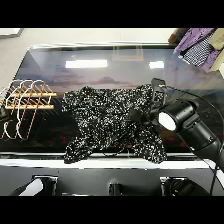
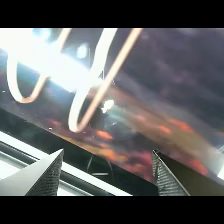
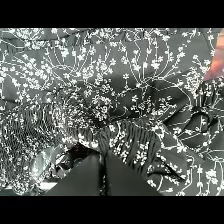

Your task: Fold the clothes and pants, and hang the long-sleeved shirts on hangers.

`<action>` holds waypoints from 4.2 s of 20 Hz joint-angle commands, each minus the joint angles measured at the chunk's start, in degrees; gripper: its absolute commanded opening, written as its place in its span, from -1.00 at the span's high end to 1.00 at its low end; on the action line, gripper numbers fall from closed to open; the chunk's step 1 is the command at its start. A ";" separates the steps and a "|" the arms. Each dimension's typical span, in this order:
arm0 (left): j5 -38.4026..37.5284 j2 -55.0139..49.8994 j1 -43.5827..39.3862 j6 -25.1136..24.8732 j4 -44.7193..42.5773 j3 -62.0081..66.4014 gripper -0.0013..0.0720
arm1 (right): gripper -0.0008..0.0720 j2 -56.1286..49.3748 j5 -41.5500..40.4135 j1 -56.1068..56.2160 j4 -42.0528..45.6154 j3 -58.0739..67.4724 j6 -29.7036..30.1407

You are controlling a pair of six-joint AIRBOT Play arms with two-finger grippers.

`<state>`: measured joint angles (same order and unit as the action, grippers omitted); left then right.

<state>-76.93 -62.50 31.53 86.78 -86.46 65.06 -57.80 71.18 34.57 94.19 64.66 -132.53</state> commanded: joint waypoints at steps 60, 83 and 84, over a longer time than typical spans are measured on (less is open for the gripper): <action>-7.52 24.06 -48.09 -5.66 3.98 -8.09 0.90 | 0.87 -1.53 1.22 -0.02 14.36 0.00 -3.80; -13.73 31.65 -91.95 21.29 -1.70 -9.60 0.91 | 0.87 -7.50 4.31 -0.02 18.97 0.00 -12.44; -14.43 31.65 -91.97 21.29 0.11 -8.22 0.91 | 0.87 -7.50 4.22 -0.02 18.95 0.00 -12.44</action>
<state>-88.03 -31.00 -60.18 106.89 -86.41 53.15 -65.25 75.26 34.57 112.73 64.66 -144.62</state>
